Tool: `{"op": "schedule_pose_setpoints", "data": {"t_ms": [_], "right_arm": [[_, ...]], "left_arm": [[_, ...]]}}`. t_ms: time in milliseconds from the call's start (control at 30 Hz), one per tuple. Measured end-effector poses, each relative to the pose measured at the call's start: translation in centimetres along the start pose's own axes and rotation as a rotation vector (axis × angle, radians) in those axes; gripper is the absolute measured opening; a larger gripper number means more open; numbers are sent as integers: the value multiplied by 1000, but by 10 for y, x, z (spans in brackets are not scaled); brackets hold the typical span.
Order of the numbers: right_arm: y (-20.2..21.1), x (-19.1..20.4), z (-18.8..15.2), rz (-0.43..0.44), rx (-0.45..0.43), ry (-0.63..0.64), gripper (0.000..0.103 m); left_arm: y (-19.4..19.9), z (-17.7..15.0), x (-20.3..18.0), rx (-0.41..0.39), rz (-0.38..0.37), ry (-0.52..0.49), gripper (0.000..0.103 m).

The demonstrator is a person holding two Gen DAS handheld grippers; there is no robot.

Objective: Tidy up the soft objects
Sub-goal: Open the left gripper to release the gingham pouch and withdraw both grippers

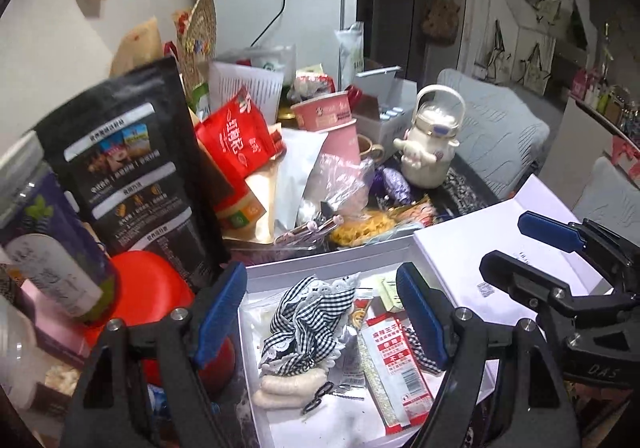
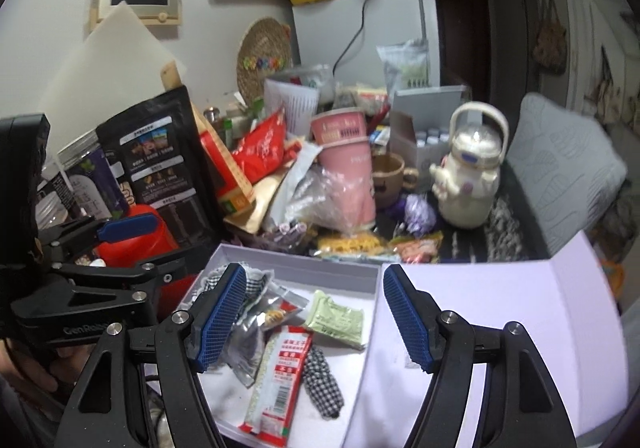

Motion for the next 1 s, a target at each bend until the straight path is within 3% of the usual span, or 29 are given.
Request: {"op": "schedule_pose_setpoints", "data": {"t_ms": [400, 1000], "right_arm": [[52, 11, 1, -13, -104, 18, 72], [121, 31, -49, -41, -109, -25, 72]], "left_arm": [[46, 2, -6, -76, -17, -5, 77], [121, -47, -22, -110, -40, -27, 77]]}}
Point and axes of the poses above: each gripper's, at about its wrist camera, not at the fingertips, and y roughly against the way its jaws point, x to its left, z to its top, the point moved 8 cm from there along -y, roughly the way its jaws point, and after that the axes turned 8 degrees about x, right-handed, at the moved point
